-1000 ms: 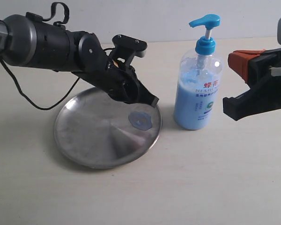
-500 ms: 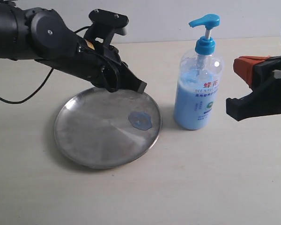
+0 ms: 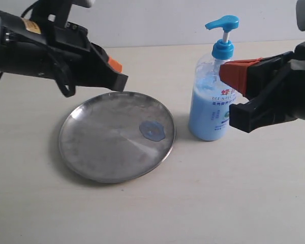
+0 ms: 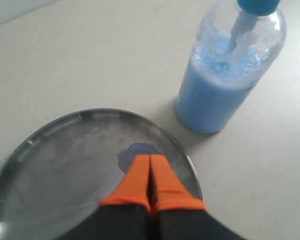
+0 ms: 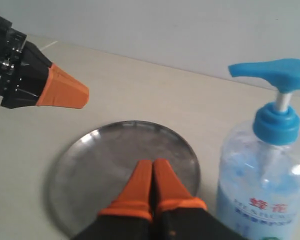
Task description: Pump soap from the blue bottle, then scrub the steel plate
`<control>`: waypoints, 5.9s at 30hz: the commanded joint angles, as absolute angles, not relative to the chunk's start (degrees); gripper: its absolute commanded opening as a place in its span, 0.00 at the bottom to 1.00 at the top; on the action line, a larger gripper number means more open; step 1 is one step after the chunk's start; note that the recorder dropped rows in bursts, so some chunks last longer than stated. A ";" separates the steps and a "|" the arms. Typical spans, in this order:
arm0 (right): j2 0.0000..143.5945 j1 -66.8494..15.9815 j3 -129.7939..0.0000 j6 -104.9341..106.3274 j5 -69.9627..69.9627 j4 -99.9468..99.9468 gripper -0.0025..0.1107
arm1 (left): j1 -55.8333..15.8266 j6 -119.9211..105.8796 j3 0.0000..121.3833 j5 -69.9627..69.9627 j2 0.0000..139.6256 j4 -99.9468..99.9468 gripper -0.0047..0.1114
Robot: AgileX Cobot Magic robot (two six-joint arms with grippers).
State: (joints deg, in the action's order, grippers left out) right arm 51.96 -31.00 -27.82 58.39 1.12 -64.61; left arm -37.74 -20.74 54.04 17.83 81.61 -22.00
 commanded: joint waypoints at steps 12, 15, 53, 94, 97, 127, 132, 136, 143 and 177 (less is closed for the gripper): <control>51.69 -30.99 -42.36 11.09 32.09 -13.41 0.02 | -37.66 -20.55 43.47 20.72 53.98 -22.47 0.04; 51.14 -30.99 -44.79 2.55 38.67 -1.88 0.02 | -37.66 -20.55 42.71 22.79 48.79 -21.79 0.04; 3.92 -30.99 -23.50 -3.16 29.87 6.42 0.02 | -37.66 -13.10 24.56 31.19 4.06 -10.70 0.04; 0.91 -30.99 -21.49 -4.63 29.10 4.64 0.02 | -24.59 9.01 9.71 17.81 0.00 4.39 0.04; 0.91 -30.99 -21.49 -4.63 29.10 4.64 0.02 | -20.91 9.01 7.69 17.74 0.00 4.39 0.04; 0.91 -30.99 -21.49 -4.63 29.00 4.64 0.02 | -9.18 9.62 0.00 20.33 0.00 6.50 0.04; 0.91 -30.99 -21.49 -4.63 29.00 4.64 0.02 | -9.18 9.42 0.00 20.34 0.00 6.50 0.04; 0.91 -30.99 -21.49 -4.63 29.00 4.64 0.02 | -9.18 9.42 0.00 20.34 0.00 6.50 0.04; 0.91 -30.99 -21.49 -4.63 29.00 4.64 0.02 | -9.18 9.42 0.00 20.34 0.00 6.50 0.04; 0.91 -19.83 -3.92 -5.20 17.48 6.68 0.02 | -9.18 9.42 0.00 20.34 0.00 6.50 0.04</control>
